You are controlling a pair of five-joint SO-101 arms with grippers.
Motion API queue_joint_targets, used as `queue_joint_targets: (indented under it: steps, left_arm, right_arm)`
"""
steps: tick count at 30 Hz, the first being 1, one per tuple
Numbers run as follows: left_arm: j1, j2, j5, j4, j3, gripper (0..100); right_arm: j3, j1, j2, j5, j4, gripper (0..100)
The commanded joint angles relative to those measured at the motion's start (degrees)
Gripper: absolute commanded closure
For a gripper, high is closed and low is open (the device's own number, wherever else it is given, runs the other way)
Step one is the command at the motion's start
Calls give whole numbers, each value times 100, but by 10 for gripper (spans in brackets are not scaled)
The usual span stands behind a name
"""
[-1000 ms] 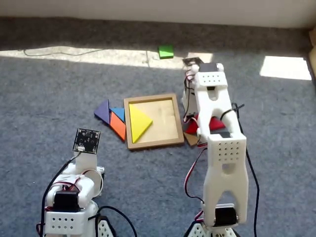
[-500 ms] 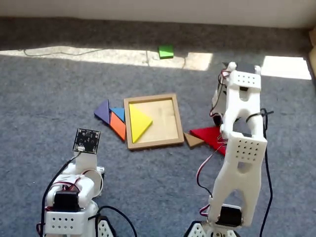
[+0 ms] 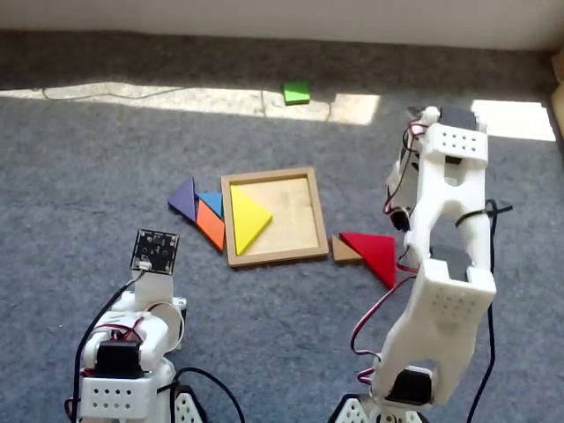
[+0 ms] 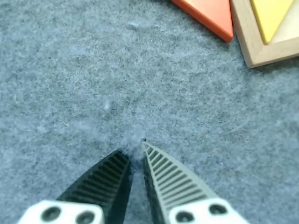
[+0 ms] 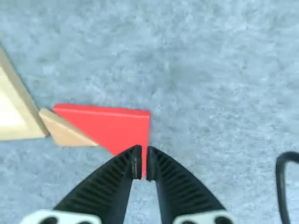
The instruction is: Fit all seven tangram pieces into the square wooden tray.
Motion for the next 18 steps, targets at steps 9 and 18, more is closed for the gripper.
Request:
queue_joint_targets:
  steps: [9,18]
  left_arm:
    - [-48,-127,-18,18,119,994]
    - [-48,-127,-18,18,119,994]
  right_arm:
    - [3125,-901,-1903,1503,-1684,810]
    - [3978,-875,-1930,1749,-2826,810]
